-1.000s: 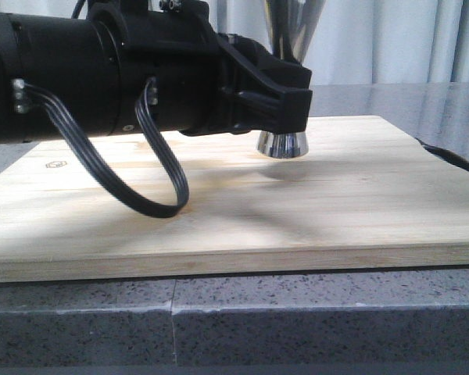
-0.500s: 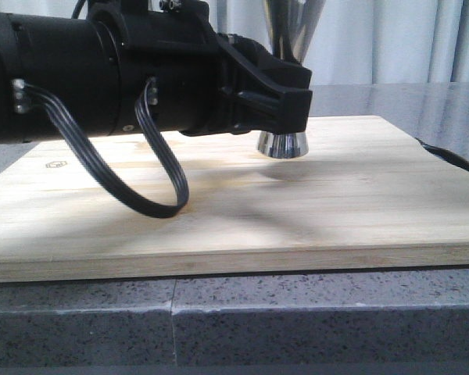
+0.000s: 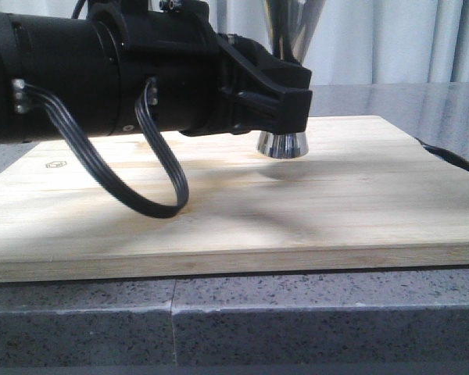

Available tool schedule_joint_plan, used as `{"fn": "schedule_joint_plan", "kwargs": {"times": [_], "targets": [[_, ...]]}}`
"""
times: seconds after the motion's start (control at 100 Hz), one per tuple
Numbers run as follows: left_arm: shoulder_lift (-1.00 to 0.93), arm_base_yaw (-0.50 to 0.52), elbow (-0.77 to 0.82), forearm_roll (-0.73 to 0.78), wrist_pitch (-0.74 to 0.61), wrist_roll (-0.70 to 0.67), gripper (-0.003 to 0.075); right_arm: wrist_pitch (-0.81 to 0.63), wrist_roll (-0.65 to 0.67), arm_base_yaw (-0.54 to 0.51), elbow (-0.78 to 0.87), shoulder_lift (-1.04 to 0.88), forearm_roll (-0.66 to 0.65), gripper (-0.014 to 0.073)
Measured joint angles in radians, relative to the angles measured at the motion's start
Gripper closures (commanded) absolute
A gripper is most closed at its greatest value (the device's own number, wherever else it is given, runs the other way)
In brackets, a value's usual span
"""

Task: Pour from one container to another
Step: 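Hold the beaker tilted over the jigger with the right gripper, draining it, then tilt the beaker upright and lower it with the right gripper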

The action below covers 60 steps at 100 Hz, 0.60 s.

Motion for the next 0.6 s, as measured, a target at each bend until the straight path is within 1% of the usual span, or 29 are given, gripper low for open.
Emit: {"fn": "schedule_joint_plan", "kwargs": {"times": [0.43, 0.6], "targets": [[0.000, 0.000, 0.000, 0.000, 0.000, 0.000, 0.0739, -0.002, 0.166, 0.000, 0.000, 0.000, 0.015, 0.0388], [0.000, 0.000, 0.000, 0.000, 0.000, 0.000, 0.0739, -0.048, 0.295, -0.051, 0.000, 0.000, 0.017, 0.0388]]}}
